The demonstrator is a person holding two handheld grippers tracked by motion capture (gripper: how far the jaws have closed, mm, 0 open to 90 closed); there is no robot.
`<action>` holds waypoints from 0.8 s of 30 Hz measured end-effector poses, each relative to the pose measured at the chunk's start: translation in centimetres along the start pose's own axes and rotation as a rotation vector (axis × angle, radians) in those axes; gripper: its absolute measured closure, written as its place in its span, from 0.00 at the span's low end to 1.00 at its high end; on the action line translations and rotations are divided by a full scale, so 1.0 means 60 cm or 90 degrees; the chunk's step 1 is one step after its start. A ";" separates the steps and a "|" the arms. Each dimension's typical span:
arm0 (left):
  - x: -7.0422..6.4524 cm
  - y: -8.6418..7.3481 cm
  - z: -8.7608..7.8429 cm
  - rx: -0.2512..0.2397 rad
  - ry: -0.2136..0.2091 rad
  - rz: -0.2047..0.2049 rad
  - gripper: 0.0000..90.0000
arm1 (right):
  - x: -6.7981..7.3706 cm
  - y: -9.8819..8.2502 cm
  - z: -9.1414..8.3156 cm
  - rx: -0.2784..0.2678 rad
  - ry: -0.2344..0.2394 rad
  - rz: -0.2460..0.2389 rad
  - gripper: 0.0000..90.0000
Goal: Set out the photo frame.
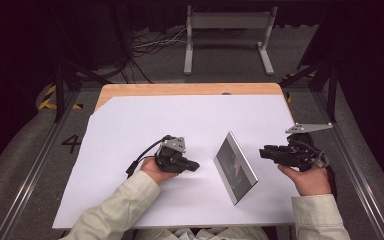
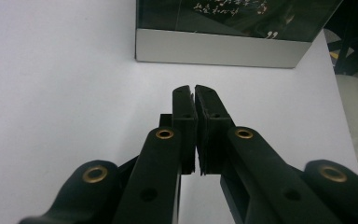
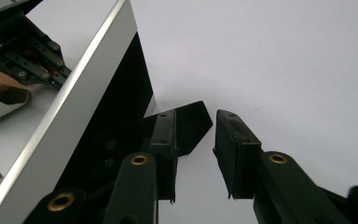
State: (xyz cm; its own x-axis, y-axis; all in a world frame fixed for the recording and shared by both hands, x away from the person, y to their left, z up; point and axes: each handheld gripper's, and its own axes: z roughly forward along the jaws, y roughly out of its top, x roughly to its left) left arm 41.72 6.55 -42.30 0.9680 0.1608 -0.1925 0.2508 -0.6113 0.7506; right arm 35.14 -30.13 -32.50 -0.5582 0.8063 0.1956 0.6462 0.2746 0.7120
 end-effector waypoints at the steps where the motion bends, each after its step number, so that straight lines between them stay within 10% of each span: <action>1: 0.001 -0.002 -0.002 0.000 0.001 -0.001 0.97 | 0.001 0.001 0.000 0.003 0.002 0.001 0.76; 24: 0.006 -0.016 -0.020 -0.005 0.020 -0.004 0.94 | 0.021 0.052 -0.013 0.075 0.006 0.006 0.75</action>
State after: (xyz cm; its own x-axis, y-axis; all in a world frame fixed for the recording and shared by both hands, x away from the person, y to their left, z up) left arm 41.84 8.11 -42.35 0.9657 0.1891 -0.1779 0.2572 -0.6042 0.7542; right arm 36.02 -28.65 -29.52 -0.5568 0.8040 0.2089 0.7076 0.3273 0.6263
